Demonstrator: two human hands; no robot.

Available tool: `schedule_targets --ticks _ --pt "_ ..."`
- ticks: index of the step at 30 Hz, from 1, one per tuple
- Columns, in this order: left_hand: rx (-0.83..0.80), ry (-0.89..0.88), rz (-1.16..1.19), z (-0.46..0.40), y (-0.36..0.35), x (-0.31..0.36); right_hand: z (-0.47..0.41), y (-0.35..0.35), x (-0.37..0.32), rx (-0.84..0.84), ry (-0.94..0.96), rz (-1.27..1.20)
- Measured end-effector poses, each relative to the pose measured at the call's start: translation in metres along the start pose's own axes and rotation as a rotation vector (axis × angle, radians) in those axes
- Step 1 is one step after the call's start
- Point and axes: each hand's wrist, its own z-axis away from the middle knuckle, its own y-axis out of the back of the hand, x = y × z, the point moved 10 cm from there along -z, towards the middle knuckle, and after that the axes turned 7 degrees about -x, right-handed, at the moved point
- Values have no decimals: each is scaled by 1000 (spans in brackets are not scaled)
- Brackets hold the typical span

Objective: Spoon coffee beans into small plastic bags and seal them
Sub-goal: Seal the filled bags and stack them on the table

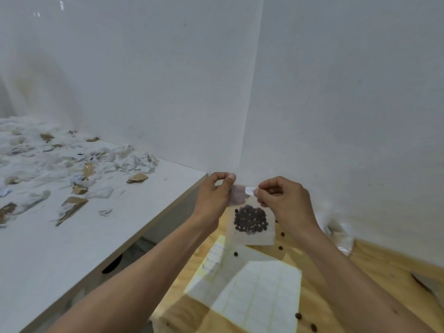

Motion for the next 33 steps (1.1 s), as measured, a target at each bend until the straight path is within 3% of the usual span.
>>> schedule_targets --ticks 9,18,23,29,33 --pt "-56 -3 -76 7 -25 1 5 19 9 38 27 16" --pt "-261 8 -69 18 -56 7 5 32 19 79 28 -14" --pt "-231 -15 -82 15 -61 6 8 49 28 173 -9 95" --pt "-266 5 -1 14 -71 -2 2 47 56 -33 -177 -239" --pt "-250 37 -34 16 -78 -10 4 58 56 -4 -120 -236"
